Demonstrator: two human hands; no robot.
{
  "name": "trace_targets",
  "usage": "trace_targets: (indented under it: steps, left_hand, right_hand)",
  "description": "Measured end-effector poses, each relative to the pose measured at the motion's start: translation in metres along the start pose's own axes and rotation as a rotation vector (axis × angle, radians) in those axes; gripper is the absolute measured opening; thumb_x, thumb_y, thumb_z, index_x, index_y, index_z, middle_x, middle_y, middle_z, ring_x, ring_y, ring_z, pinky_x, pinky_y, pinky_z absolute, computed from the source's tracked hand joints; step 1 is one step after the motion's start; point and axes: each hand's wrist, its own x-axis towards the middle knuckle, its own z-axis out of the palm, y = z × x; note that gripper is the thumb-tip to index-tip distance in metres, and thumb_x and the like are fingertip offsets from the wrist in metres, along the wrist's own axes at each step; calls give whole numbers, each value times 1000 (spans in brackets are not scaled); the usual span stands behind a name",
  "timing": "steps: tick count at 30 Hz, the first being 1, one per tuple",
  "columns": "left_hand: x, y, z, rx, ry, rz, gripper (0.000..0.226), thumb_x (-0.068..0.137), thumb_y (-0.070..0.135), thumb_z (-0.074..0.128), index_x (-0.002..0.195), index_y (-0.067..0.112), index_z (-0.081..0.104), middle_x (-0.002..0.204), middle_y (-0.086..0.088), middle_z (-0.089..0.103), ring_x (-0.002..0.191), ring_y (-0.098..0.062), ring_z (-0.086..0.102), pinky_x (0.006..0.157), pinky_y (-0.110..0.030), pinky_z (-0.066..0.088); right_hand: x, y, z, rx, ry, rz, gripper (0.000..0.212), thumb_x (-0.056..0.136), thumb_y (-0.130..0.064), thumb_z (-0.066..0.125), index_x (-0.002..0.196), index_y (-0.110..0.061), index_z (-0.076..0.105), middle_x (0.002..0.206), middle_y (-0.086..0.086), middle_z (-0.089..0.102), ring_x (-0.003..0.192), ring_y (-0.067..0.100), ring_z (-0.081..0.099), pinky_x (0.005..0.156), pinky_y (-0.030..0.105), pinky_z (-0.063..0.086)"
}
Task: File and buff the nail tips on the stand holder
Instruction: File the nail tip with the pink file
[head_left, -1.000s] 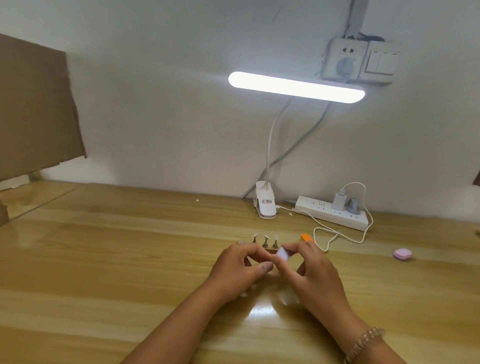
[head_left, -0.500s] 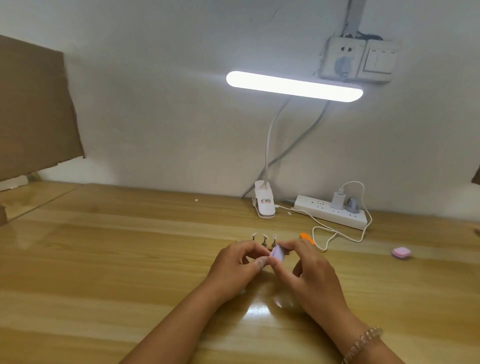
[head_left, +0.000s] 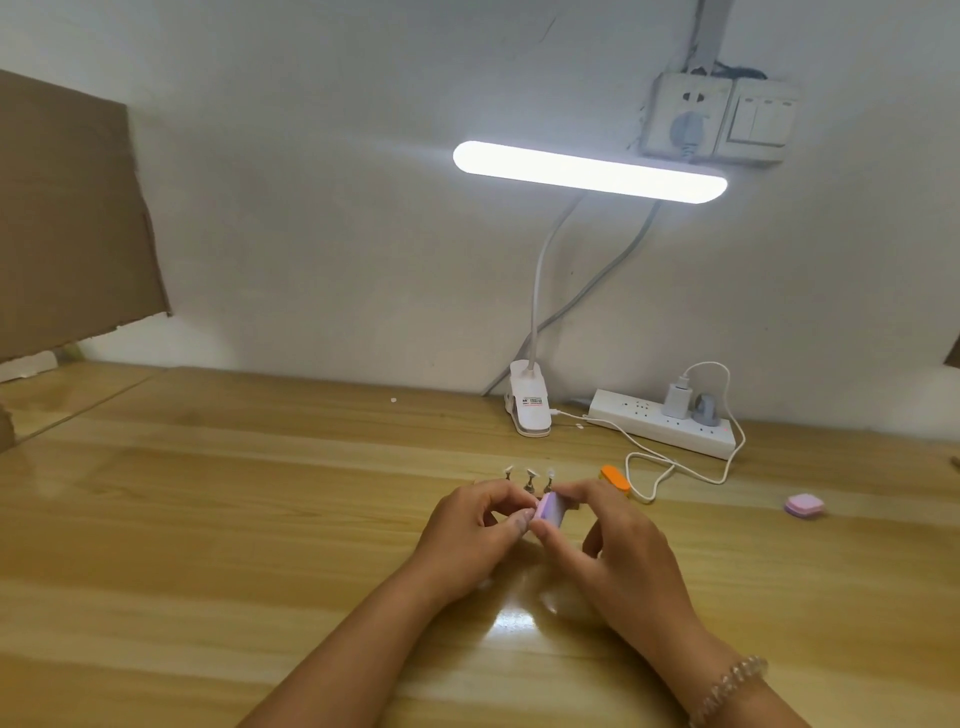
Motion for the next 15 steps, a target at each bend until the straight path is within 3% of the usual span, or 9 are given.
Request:
trace_targets:
  steps: [5, 10, 15]
  left_hand:
    - [-1, 0, 0, -27, -7, 3, 25, 94, 13, 63, 90, 35, 73, 88, 12, 72, 62, 1, 55, 62, -24, 46]
    - [-1, 1, 2, -28, -3, 20, 17, 92, 20, 69, 85, 35, 74, 85, 13, 72, 59, 6, 53, 63, -26, 46]
    - [0, 0, 1, -20, -1, 13, 22, 93, 13, 66, 90, 33, 74, 89, 11, 72, 60, 5, 54, 64, -23, 46]
  right_hand:
    - [-4, -2, 0, 5, -17, -74, 38, 80, -59, 61, 109, -33, 61, 101, -23, 59, 57, 4, 55, 57, 28, 49]
    - [3, 7, 0, 16, 71, 34, 31, 79, -55, 67, 100, -33, 61, 94, -25, 57, 57, 7, 56, 63, 32, 51]
    - [0, 1, 2, 37, 12, -39, 34, 79, -59, 64, 101, -34, 61, 97, -24, 56, 58, 9, 57, 58, 29, 50]
